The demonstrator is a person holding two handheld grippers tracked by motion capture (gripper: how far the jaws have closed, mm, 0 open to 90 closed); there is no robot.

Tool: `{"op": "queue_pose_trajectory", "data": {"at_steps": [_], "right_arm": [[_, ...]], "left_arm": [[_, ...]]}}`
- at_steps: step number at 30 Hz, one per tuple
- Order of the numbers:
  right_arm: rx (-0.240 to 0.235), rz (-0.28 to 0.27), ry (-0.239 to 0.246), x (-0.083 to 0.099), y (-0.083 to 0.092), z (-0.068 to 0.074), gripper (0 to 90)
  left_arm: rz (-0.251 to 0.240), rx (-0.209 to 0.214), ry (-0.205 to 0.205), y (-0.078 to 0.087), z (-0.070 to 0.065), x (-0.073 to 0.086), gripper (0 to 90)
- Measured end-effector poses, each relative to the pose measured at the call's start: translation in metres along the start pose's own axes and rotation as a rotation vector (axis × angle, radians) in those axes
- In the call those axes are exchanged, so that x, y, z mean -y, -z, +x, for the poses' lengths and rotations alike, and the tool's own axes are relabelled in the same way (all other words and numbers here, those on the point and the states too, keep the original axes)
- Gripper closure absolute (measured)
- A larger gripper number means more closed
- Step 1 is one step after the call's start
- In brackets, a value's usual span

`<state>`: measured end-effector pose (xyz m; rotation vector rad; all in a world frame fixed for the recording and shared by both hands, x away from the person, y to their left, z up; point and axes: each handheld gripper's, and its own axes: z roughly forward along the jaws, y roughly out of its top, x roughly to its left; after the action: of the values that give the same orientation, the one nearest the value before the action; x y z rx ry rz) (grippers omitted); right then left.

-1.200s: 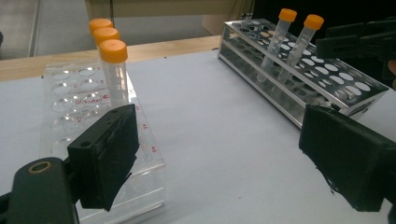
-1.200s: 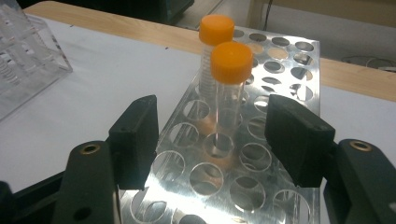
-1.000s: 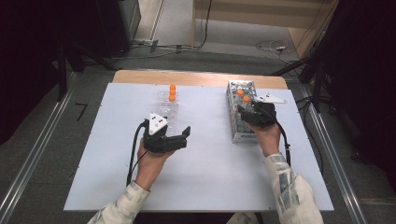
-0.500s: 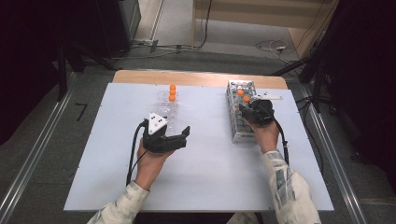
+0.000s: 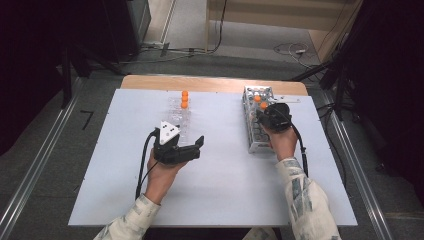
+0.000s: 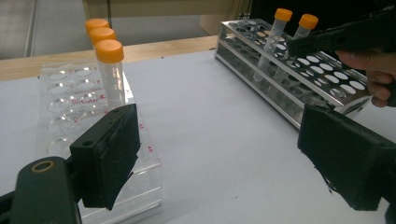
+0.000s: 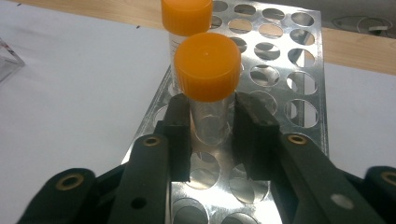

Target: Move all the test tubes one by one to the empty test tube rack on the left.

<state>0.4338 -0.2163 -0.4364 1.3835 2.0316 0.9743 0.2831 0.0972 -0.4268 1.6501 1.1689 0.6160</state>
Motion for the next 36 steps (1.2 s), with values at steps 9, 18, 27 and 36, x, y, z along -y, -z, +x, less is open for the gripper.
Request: {"op": "queue_pose_trajectory", "data": {"at_steps": [9, 18, 27, 36], "right_arm": [[0.010, -0.009, -0.004, 0.001, 0.001, 0.000, 71.8], [0.009, -0.042, -0.007, -0.002, 0.011, 0.000, 71.9], [0.021, -0.105, 0.014, -0.010, 0.024, 0.003, 72.5], [0.010, -0.148, 0.023, -0.019, 0.044, 0.004, 72.6]], "left_arm": [[0.002, 0.004, 0.000, 0.000, -0.001, 0.000, 13.4], [0.006, 0.003, -0.003, 0.000, -0.001, 0.001, 13.5], [0.009, 0.004, -0.005, -0.001, -0.001, 0.001, 13.4], [0.009, 0.001, -0.005, 0.000, -0.001, 0.001, 13.5]]}}
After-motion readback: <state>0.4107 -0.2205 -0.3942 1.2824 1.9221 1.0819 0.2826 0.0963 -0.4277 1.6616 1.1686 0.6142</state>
